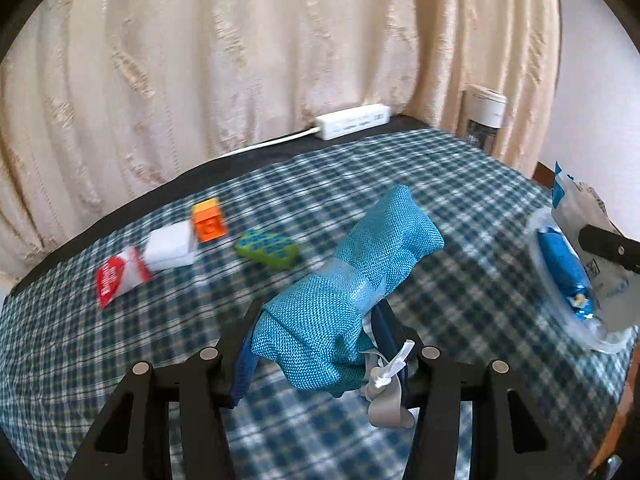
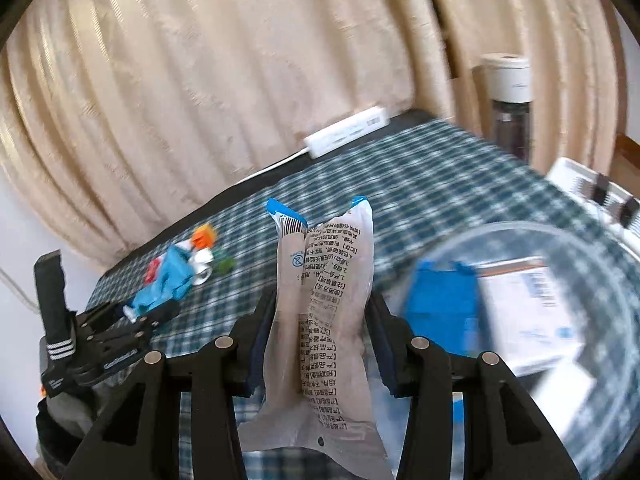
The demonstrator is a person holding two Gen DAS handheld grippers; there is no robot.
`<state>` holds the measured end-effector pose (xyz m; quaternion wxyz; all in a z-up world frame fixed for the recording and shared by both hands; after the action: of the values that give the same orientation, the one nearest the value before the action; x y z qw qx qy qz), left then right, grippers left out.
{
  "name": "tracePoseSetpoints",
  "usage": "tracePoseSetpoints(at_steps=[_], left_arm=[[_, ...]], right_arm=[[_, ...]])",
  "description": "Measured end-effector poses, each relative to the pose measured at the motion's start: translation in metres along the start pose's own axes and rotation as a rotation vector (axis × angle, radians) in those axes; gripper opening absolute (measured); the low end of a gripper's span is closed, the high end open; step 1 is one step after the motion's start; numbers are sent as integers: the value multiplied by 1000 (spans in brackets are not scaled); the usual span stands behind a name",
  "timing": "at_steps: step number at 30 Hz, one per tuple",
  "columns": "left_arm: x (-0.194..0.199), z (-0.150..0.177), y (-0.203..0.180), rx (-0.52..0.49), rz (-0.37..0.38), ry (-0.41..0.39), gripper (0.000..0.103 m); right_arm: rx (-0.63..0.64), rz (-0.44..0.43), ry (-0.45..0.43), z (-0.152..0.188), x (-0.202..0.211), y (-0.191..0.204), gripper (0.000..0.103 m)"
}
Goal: Organize objects
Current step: 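Carry the white packet into the bowl and release it with the right gripper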
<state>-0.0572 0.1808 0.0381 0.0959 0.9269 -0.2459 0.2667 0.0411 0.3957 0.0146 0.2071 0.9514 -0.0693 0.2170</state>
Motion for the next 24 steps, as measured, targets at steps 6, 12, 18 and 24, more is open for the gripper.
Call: tracePoseSetpoints(at_steps=[6, 12, 18, 24], left_arm=[[3, -5, -36, -32, 56, -8, 56], [4, -10, -66, -57, 101, -10, 56], [7, -14, -89, -82, 134, -13, 56], [10, -15, -109, -108, 166, -16, 57]], right_arm=[[-20, 101, -42, -8, 29, -49, 46], [-34, 195, -64, -16, 50, -92, 46], [-55, 256, -57, -14, 60, -127, 46], [-56, 281, -44, -12, 59, -142, 46]])
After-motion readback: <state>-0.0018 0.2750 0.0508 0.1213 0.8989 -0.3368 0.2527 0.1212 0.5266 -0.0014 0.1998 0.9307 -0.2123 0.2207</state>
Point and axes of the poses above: each gripper's, at about its wrist camera, not at the fingertips, and x roughly against the way its jaws point, y to its left, z to its underside, the point moved 6 cm from there along -x, roughly the way its jaws point, and after that the axes turned 13 degrees about -y, right-handed, at the moved point
